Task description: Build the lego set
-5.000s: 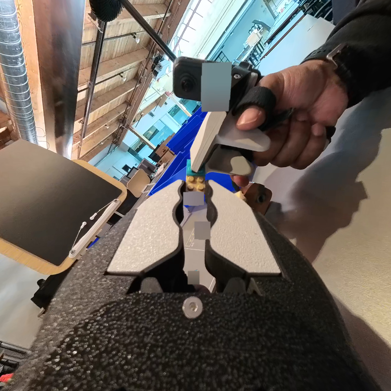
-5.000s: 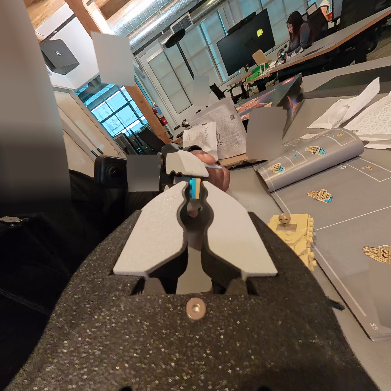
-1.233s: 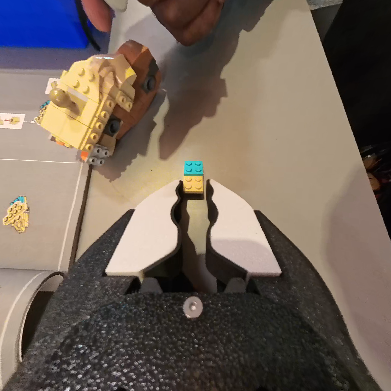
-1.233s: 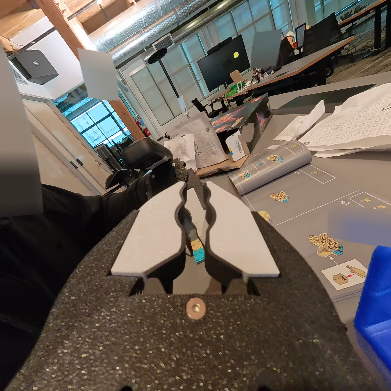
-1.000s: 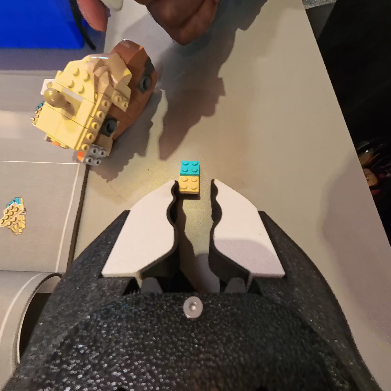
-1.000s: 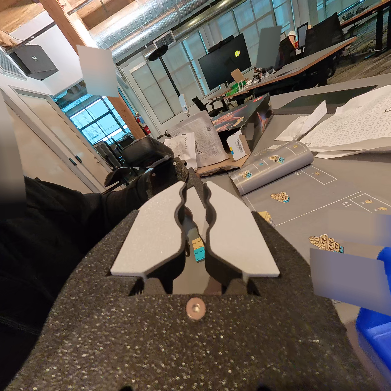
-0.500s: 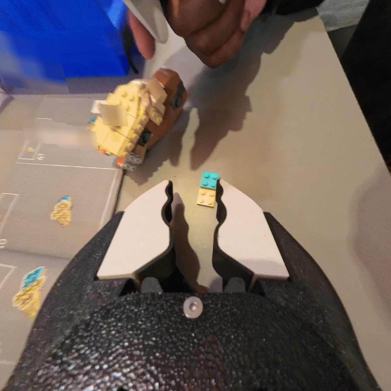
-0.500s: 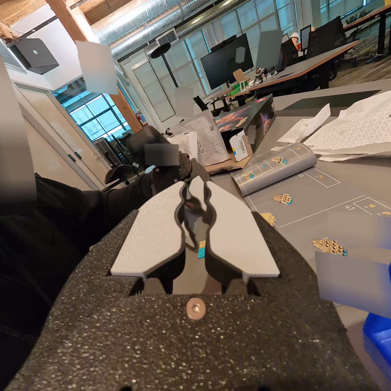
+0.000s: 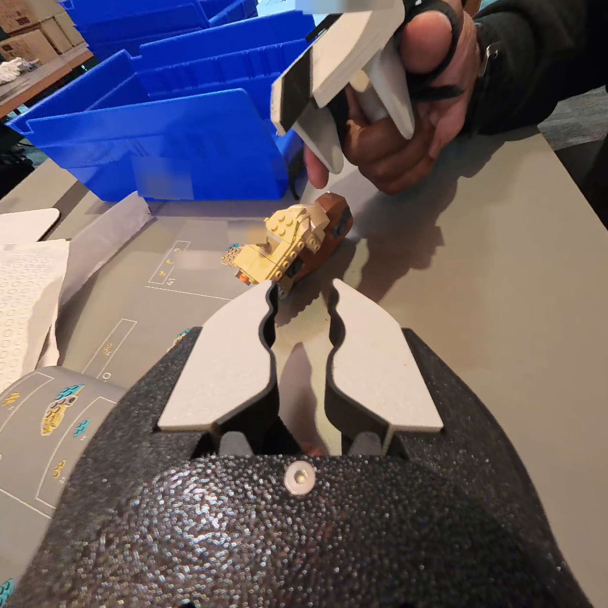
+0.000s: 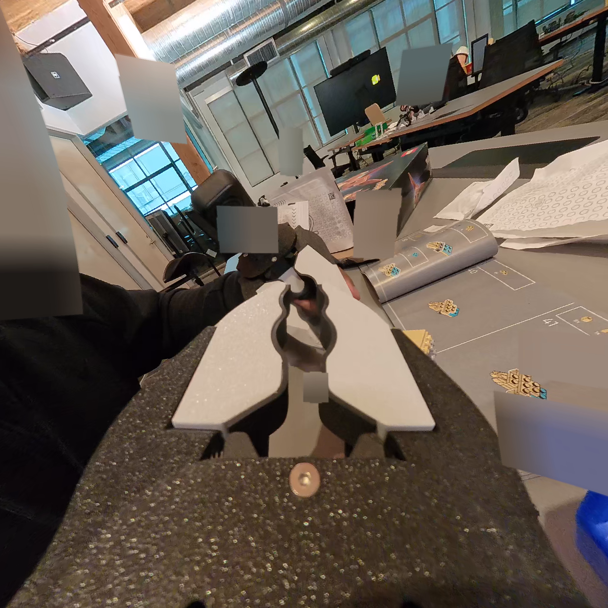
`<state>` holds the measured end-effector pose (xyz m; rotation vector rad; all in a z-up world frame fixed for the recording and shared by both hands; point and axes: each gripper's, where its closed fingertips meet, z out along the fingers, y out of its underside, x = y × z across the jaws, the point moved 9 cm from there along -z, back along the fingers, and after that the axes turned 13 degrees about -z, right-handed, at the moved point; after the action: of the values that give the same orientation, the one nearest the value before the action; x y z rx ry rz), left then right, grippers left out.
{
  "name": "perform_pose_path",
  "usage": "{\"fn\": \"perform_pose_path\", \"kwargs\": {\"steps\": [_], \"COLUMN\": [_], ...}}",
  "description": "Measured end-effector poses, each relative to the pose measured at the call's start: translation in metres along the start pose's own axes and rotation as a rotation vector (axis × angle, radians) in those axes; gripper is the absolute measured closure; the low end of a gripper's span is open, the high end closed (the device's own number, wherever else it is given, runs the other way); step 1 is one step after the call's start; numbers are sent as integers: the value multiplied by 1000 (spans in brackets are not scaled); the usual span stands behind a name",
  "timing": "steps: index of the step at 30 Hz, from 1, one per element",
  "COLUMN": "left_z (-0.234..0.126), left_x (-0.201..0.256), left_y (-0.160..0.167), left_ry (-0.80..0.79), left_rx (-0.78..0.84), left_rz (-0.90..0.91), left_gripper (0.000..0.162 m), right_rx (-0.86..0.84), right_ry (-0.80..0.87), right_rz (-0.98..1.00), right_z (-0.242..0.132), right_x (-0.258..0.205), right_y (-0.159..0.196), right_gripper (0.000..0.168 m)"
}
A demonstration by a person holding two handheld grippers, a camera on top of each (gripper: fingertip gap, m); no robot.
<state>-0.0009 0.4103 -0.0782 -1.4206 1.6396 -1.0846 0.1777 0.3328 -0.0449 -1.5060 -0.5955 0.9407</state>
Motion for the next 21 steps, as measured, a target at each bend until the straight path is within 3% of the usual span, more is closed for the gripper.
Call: {"fn": "perform_pose_path", "kwargs": {"steps": [9, 21], "left_z": [-2, -8], "left_x": [-1, -7], "left_y": [-1, -3], "left_ry": [-13, -6], "left_rx": [25, 83], "left_rz": [4, -59], "left_gripper": [137, 138], "right_rx": [9, 23], "right_ry": [-38, 92], "right_rz": [-56, -209], "right_z": [-8, -79], "right_x": [-7, 18], "right_y": [-15, -65], "right_gripper": [152, 152]}}
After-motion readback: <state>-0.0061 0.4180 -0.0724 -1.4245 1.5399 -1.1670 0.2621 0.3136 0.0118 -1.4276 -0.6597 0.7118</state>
